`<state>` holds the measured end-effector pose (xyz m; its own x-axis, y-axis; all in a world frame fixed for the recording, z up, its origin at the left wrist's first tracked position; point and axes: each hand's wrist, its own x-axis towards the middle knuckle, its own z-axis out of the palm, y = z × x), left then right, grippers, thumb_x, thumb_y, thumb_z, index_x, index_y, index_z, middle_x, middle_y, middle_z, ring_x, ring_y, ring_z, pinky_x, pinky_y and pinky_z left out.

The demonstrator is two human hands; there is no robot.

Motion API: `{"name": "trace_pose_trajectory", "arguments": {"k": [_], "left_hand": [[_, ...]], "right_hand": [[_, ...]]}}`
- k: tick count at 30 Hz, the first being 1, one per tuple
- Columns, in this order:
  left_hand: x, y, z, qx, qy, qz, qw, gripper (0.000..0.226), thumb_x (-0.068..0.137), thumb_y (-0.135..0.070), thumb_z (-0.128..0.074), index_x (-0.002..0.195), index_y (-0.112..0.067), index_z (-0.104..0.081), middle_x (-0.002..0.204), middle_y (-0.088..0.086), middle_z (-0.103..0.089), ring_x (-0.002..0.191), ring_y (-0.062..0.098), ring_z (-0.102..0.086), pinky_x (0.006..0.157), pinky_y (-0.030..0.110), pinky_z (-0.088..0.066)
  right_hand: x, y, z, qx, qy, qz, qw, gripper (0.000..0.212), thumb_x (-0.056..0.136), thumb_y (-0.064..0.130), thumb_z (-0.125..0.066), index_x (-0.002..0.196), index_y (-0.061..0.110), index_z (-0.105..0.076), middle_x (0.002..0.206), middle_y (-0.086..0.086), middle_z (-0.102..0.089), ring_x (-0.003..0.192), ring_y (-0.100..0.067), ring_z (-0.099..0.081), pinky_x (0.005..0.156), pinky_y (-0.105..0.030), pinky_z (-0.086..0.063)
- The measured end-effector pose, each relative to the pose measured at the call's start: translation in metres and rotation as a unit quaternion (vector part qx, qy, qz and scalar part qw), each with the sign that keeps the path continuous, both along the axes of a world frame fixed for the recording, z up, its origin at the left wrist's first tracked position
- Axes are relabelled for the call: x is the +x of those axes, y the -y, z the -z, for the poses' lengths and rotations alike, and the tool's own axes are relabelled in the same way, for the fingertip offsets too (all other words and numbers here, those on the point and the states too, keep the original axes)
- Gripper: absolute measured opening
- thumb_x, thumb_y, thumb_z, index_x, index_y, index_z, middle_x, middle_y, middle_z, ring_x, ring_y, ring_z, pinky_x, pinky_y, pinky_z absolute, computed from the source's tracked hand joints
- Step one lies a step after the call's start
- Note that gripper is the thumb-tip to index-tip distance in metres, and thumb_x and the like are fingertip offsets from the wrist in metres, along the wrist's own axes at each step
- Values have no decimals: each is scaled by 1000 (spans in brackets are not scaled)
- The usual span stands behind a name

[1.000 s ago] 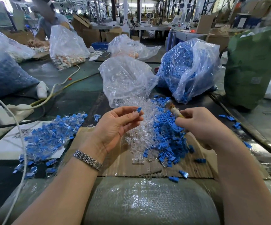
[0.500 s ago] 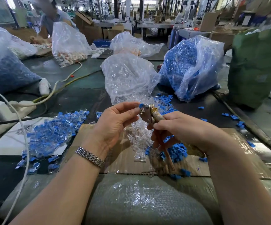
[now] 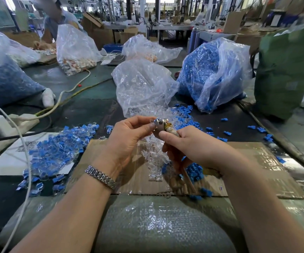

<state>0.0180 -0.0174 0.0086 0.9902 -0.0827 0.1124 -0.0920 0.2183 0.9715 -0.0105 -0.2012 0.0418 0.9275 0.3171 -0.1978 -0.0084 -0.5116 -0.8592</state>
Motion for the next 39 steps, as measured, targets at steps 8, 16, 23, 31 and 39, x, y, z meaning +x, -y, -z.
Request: {"name": "trace_pose_trajectory", "arguments": {"k": [8, 16, 23, 31, 39], "left_hand": [[13, -37, 3, 248, 36, -214, 944, 16, 87, -13, -75, 84, -28, -73, 87, -1, -74, 77, 5, -68, 68, 22, -51], [4, -39, -6, 518, 31, -95, 850, 15, 84, -13, -73, 87, -28, -71, 90, -6, -68, 87, 14, -65, 80, 33, -55], [-3, -38, -11, 514, 17, 119, 849, 24, 83, -7, -77, 94, -28, -76, 90, -9, -73, 80, 1, -66, 72, 14, -52], [0, -36, -9, 521, 44, 66, 850, 10, 85, -17, -81, 90, -24, -78, 88, -9, -76, 81, 1, -68, 69, 6, -48], [0, -32, -6, 402, 50, -16, 914, 10, 81, -15, -84, 85, -21, -76, 83, -8, -76, 77, 6, -71, 67, 11, -54]], "right_hand": [[13, 35, -13, -75, 70, 101, 990, 37, 97, 45, -61, 90, 9, -67, 77, -10, -71, 71, -30, -71, 75, -49, -60], [26, 71, 16, -383, 87, 203, 897, 28, 87, 43, -63, 84, 15, -59, 83, -4, -62, 77, -24, -60, 62, -34, -44], [36, 69, 31, -405, 84, 199, 888, 44, 87, 58, -64, 89, 15, -56, 99, -7, -60, 93, -29, -58, 64, -34, -40], [26, 61, 23, -366, 140, 219, 894, 49, 91, 54, -66, 125, 20, -59, 131, -9, -50, 124, -31, -46, 101, -50, -45], [15, 53, 16, -289, 159, 70, 942, 9, 85, 36, -79, 84, 33, -71, 88, 15, -69, 98, -14, -61, 97, -46, -50]]}}
